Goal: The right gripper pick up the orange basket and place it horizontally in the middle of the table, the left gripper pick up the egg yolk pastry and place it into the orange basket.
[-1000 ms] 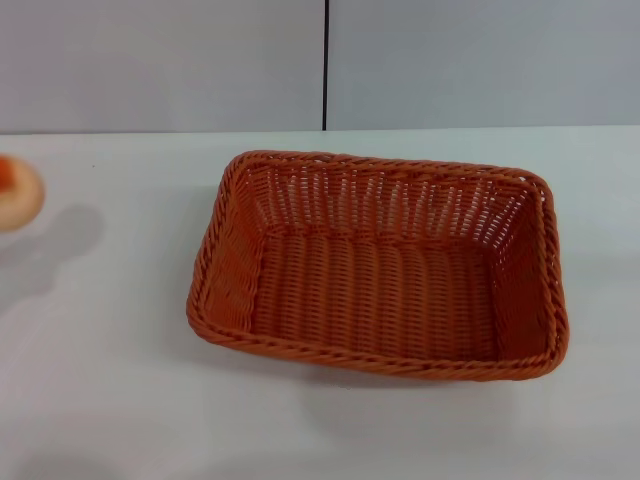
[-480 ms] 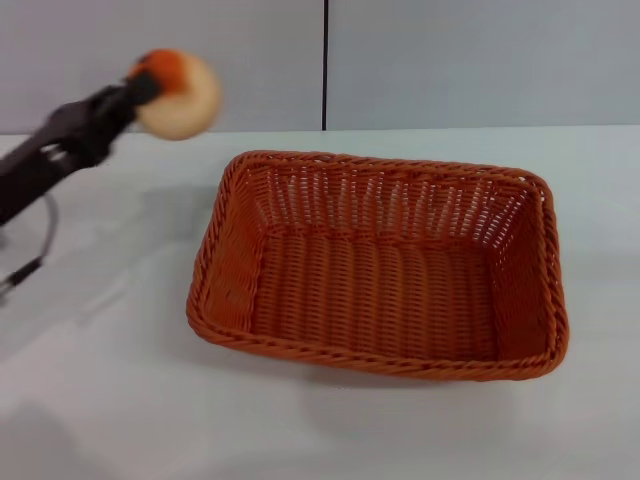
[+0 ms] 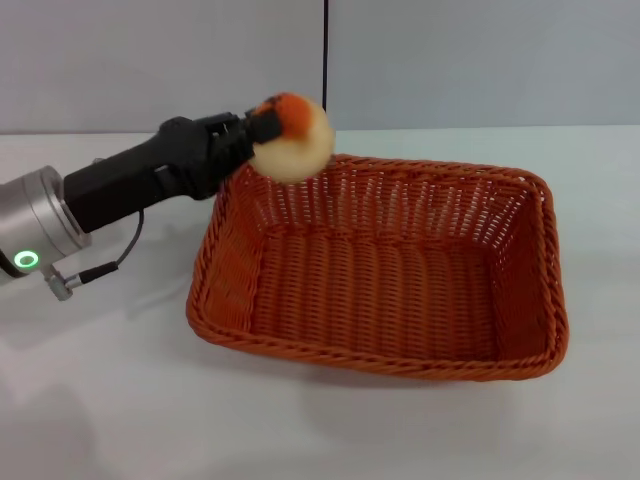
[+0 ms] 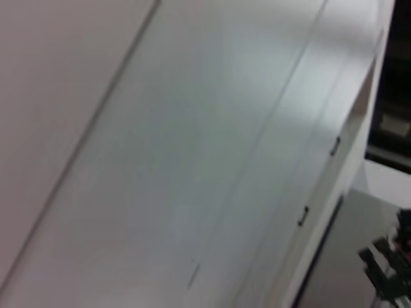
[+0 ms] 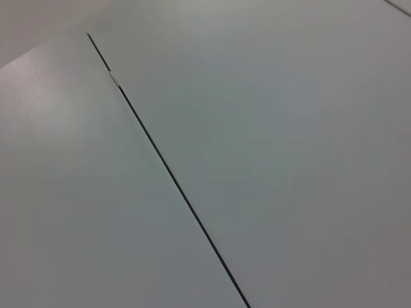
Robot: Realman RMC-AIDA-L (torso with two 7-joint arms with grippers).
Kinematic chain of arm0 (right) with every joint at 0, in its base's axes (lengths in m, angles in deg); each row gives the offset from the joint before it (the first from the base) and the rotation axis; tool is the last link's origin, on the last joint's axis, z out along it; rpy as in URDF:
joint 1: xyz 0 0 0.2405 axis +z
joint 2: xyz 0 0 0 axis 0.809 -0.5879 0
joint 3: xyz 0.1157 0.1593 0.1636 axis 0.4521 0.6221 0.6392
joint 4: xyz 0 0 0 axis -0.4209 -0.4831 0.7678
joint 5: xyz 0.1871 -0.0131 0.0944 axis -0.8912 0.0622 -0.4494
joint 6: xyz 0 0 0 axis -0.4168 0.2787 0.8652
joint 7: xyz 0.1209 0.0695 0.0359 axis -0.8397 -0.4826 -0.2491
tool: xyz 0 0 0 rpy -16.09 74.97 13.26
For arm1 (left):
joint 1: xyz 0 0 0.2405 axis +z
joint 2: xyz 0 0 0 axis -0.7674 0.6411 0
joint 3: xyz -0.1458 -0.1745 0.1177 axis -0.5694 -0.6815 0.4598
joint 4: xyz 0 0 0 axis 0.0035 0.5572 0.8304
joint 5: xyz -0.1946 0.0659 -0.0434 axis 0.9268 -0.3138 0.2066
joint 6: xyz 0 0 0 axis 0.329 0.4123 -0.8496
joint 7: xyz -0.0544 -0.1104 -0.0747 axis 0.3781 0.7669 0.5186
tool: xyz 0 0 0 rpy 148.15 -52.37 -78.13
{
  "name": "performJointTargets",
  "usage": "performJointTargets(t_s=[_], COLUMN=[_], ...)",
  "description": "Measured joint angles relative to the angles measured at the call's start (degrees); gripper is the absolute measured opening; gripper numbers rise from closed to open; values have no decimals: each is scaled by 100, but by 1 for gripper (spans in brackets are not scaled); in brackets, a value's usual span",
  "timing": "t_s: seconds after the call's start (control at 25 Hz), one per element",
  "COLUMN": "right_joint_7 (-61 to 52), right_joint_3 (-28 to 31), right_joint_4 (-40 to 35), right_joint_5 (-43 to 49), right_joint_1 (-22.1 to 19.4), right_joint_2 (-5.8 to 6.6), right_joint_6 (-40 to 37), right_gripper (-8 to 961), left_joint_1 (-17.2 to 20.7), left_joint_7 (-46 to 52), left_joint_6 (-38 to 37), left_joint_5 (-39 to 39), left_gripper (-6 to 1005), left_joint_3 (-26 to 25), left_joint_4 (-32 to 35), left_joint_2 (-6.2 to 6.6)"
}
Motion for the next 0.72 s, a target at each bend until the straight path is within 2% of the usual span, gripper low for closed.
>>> performJointTargets(t_s=[0.12, 0.28, 0.56, 0.72], right_joint_7=[0, 0, 0, 41], right_joint_3=[9, 24, 35, 44], right_joint_4=[4, 4, 4, 4], right_joint_5=[0, 0, 0, 0], right_joint_1=[25, 54, 56, 56], right_joint_2=[0, 0, 5, 19], right_joint_6=[8, 14, 21, 21], right_gripper=[551, 551, 549, 549], left_joint_1=[13, 68, 208, 400], left_joint_7=[-4, -4, -136, -646], left_joint_6=[-24, -50, -85, -90], left_joint_5=[3, 67, 475, 1028], left_gripper=[49, 51, 326, 481], left_joint_3=[156, 126, 118, 113], left_joint_4=[-36, -31, -39, -8], left_joint_2=[-3, -13, -9, -9])
